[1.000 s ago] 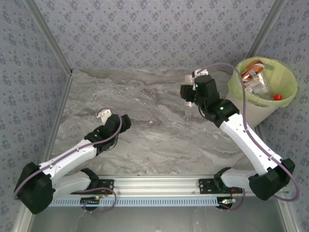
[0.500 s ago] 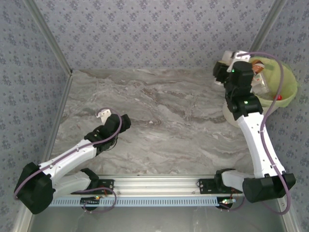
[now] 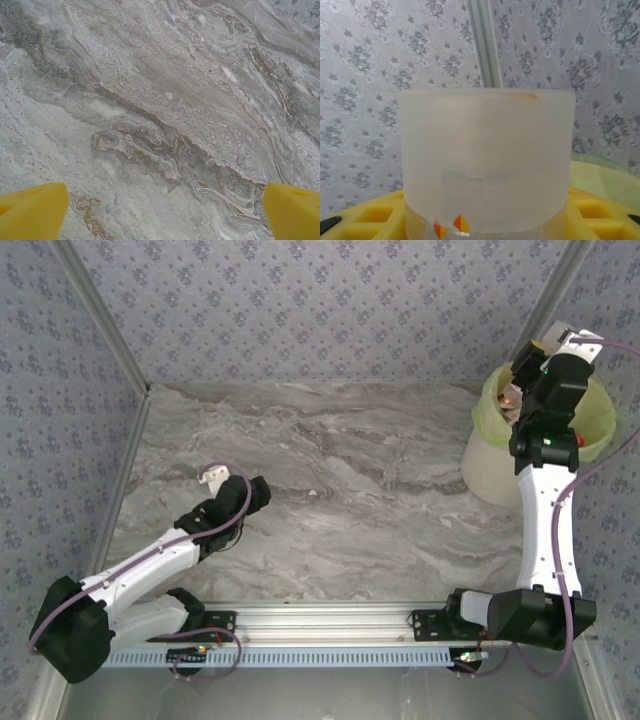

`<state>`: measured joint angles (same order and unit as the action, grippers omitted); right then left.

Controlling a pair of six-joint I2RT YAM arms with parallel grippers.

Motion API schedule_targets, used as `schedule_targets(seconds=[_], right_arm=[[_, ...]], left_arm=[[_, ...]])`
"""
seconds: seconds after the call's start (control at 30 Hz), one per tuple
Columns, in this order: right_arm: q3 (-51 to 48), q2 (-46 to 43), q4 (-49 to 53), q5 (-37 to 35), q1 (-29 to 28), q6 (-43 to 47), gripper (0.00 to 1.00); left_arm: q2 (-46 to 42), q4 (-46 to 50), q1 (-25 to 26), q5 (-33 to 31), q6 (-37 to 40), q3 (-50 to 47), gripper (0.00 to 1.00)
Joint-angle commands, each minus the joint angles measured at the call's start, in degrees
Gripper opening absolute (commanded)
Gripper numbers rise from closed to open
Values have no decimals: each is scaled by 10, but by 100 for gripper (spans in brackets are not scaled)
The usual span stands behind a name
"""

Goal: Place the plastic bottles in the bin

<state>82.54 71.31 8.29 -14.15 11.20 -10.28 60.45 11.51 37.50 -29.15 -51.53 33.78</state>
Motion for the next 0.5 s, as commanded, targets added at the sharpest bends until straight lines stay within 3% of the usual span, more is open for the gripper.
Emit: schedule_targets(seconds=[0.0, 0.23, 0.37, 0.47], right_arm=[[11, 17, -3, -30, 13, 69, 52], [7, 46, 20, -31, 37, 96, 59], [37, 69, 89, -144, 40, 32, 72], [29, 82, 93, -180, 58, 7, 80]], left_arm=[[2, -13, -5, 8, -6, 2, 99], [5, -12, -4, 14, -2, 4, 100], [6, -14, -4, 15, -4, 3, 99], [7, -17, -4, 17, -2, 3, 99]])
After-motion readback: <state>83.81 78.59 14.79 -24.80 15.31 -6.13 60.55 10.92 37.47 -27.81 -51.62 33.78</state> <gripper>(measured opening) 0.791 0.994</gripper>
